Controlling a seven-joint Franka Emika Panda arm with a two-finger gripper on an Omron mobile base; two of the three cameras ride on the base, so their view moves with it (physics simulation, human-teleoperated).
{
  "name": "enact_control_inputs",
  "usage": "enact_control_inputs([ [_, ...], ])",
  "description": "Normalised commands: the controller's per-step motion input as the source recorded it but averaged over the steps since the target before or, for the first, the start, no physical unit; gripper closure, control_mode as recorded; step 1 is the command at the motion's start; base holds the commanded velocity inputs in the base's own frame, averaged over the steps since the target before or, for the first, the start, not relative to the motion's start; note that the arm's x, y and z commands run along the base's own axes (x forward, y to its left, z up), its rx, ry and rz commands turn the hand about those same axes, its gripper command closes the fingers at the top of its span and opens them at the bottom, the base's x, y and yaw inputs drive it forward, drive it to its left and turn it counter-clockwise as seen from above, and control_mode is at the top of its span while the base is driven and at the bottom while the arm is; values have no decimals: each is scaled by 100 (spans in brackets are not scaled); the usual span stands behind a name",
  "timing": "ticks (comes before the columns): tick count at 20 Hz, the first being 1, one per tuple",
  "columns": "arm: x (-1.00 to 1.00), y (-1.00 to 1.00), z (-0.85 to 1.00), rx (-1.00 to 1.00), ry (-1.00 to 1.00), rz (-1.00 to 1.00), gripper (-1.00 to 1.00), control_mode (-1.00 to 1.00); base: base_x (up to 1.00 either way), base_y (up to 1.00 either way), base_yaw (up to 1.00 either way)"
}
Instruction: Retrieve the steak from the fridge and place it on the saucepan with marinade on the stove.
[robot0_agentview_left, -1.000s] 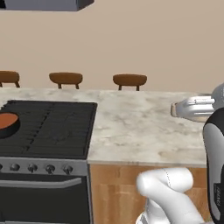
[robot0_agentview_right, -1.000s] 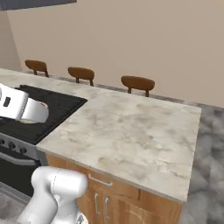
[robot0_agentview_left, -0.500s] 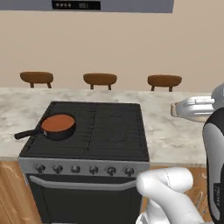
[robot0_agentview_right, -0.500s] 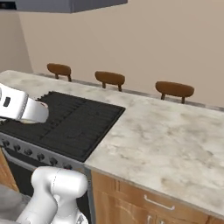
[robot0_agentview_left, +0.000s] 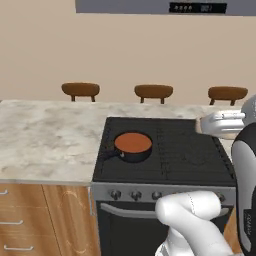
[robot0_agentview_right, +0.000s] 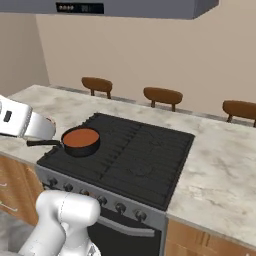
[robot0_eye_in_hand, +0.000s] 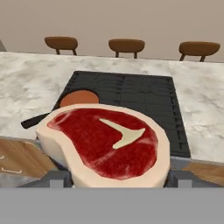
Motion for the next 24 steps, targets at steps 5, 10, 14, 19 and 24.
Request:
enact_control_inputs([
  [5,0,0,0,0,0,0,100,100,21,66,0],
  [10,0,0,0,0,0,0,100,100,28,0,-13],
  [14,0,0,0,0,0,0,100,100,41,0,-14],
  [19,0,0,0,0,0,0,100,100,42,0,-7],
  [24,0,0,0,0,0,0,100,100,54,9,-19],
])
